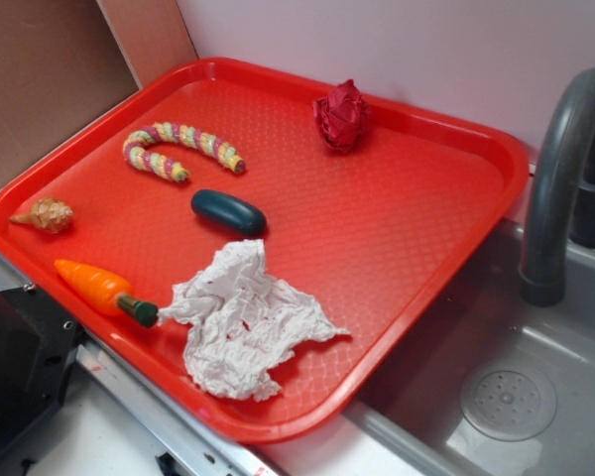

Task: Grab the plastic pickle.

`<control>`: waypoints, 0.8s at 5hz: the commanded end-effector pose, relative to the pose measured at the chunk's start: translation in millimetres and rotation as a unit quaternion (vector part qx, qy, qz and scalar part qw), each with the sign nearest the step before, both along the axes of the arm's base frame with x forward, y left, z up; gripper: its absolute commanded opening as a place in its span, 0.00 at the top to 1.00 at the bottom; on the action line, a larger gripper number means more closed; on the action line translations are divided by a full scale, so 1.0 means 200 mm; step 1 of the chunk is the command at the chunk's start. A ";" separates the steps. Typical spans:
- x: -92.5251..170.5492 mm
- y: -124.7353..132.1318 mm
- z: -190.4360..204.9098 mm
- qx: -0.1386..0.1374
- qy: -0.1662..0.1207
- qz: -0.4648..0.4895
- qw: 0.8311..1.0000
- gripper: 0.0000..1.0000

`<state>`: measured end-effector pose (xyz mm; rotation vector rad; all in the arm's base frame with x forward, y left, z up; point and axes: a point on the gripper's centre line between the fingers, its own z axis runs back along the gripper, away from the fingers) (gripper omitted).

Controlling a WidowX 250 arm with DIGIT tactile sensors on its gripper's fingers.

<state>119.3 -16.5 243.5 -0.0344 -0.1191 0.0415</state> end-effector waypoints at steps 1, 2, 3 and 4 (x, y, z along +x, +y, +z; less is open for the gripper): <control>0.00 0.00 0.00 0.000 0.000 0.000 1.000 0.00; 0.15 -0.04 -0.04 0.063 -0.016 -0.124 0.990 0.00; 0.25 -0.08 -0.10 0.090 -0.008 -0.237 0.967 0.00; 0.33 -0.10 -0.21 0.121 -0.002 -0.355 0.927 0.00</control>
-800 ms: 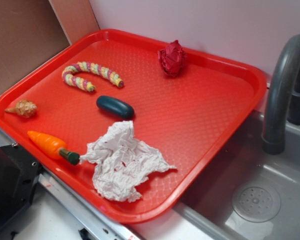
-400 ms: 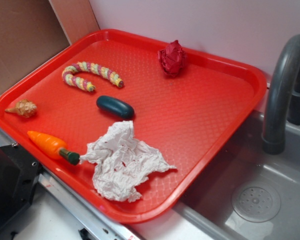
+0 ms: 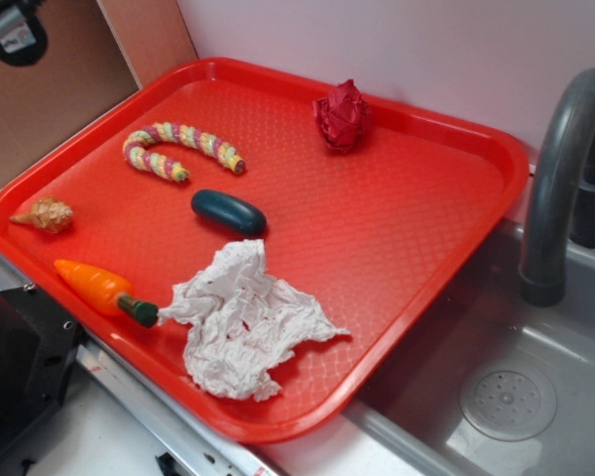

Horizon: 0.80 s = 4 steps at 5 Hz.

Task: Grab the plastic pickle.

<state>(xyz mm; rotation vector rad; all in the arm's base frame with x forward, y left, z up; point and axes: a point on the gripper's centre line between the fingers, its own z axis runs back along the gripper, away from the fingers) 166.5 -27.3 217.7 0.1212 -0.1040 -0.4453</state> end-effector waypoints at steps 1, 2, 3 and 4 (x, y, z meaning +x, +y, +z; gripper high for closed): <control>0.16 -0.01 -0.27 0.094 0.029 -0.236 0.967 0.00; 0.19 0.01 -0.46 0.119 0.066 -0.304 0.943 0.00; 0.19 -0.01 -0.59 0.103 0.084 -0.328 0.935 0.00; 0.21 -0.03 -0.77 0.106 0.107 -0.347 0.925 0.00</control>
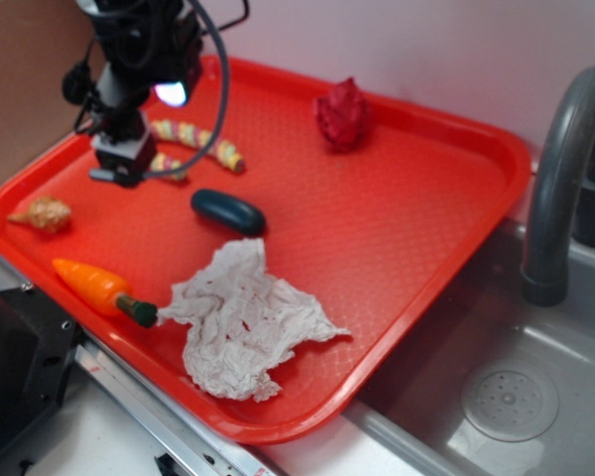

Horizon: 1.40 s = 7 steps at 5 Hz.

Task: Grab the plastic pickle.

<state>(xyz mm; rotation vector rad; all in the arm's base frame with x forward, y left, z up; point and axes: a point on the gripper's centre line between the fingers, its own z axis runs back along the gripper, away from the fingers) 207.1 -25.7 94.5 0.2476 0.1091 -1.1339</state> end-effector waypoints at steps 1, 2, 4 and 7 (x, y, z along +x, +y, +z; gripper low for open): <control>0.04 -0.05 -0.24 0.014 0.015 -0.026 0.999 0.00; 0.08 -0.05 -0.33 0.024 0.037 -0.034 0.998 0.00; 0.07 -0.05 -0.41 0.012 0.054 -0.021 0.998 1.00; 0.09 0.09 0.05 -0.025 -0.120 0.278 0.953 1.00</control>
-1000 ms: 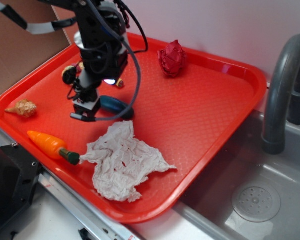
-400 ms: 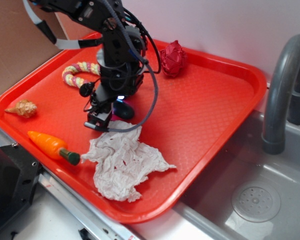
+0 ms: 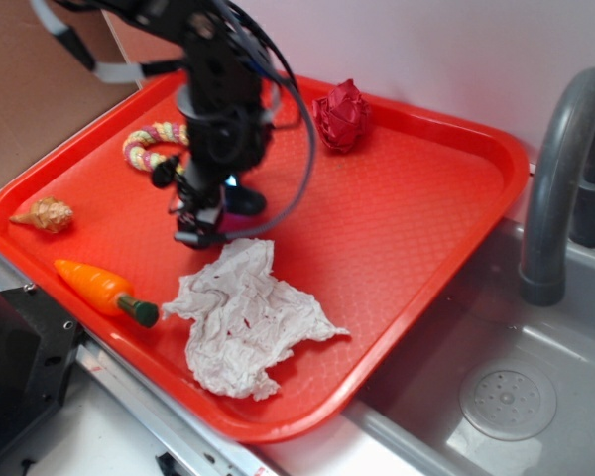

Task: Grab the plastic pickle.

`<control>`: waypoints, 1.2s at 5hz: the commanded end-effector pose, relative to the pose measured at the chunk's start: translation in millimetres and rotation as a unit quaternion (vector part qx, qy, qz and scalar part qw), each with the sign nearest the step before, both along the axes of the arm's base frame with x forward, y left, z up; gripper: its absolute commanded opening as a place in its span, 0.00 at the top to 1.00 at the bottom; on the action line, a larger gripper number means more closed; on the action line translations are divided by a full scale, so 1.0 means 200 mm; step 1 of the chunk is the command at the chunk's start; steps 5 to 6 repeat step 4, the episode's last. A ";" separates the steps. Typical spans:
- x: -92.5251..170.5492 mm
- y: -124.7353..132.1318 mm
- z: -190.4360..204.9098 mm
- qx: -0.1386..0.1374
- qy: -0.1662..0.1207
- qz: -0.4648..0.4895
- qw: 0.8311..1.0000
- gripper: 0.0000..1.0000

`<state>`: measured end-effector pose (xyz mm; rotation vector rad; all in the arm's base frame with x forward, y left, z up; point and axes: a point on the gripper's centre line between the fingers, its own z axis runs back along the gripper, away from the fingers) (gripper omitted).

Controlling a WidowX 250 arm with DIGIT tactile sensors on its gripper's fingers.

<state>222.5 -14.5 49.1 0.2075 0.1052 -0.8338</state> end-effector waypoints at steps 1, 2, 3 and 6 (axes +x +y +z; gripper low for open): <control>0.01 0.05 0.45 -0.016 -0.114 0.259 0.959 1.00; -0.02 0.03 0.61 -0.028 -0.121 0.378 0.917 1.00; -0.05 0.01 0.67 -0.046 -0.146 0.490 0.858 1.00; -0.04 0.02 0.64 -0.028 -0.114 0.569 0.814 1.00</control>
